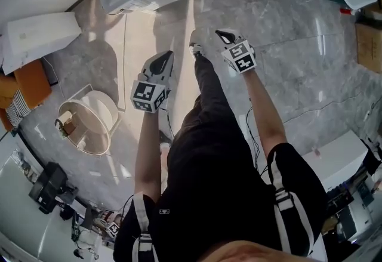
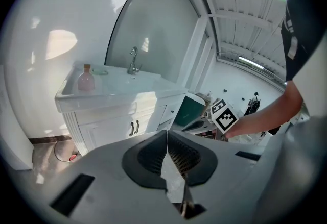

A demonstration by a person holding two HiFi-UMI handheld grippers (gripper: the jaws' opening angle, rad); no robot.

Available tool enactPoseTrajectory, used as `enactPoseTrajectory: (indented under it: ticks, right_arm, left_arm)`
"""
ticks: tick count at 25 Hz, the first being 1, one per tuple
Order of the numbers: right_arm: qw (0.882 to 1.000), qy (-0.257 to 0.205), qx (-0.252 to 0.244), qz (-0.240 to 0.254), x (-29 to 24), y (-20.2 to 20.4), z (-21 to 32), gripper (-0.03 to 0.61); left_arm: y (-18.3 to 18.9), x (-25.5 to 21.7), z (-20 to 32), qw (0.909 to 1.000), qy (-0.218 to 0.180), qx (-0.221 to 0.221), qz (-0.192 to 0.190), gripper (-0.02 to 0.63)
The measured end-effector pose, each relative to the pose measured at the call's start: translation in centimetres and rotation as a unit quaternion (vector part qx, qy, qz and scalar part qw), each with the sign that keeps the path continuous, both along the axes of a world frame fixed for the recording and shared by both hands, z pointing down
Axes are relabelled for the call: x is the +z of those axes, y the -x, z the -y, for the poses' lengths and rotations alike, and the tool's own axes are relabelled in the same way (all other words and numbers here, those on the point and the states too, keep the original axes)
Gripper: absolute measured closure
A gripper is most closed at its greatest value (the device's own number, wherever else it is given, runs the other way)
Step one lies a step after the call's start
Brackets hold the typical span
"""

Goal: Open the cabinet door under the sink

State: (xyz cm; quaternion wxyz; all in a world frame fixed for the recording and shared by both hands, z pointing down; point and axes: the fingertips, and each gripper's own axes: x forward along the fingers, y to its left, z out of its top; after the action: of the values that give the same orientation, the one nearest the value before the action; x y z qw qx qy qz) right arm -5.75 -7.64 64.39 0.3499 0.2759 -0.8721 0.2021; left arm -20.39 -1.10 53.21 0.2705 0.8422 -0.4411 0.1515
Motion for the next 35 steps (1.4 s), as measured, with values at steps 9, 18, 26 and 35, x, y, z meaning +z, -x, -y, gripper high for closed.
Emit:
enactPoseTrajectory:
  ticks: [9, 18, 26, 35]
  right_arm:
    - [0.999, -0.009, 0.047, -0.001, 7.5, 3.5, 7.6, 0.517]
    - [0.995, -0.025, 0.096, 0.001, 13.5, 5.7, 16.5, 0.515]
    - [0.989, -0.045, 0.143, -0.018, 17.3, 6.8, 21.2, 0.470]
    - [0.982, -0.063, 0.168, -0.052, 18.7, 8.3, 24.3, 0.468]
  left_arm:
    - [0.9, 6.9, 1.7, 0.9988, 0.039, -0.016, -0.022, 0.598]
    - [1.8, 13.8, 8.3, 0.9988, 0.048, -0.007, -0.011, 0.598]
    - [0.2, 17.1, 13.8, 0.9983, 0.051, 0.023, -0.018, 0.598]
    - [-0.2, 16.8, 14.7, 0.9985, 0.041, 0.026, -0.025, 0.598]
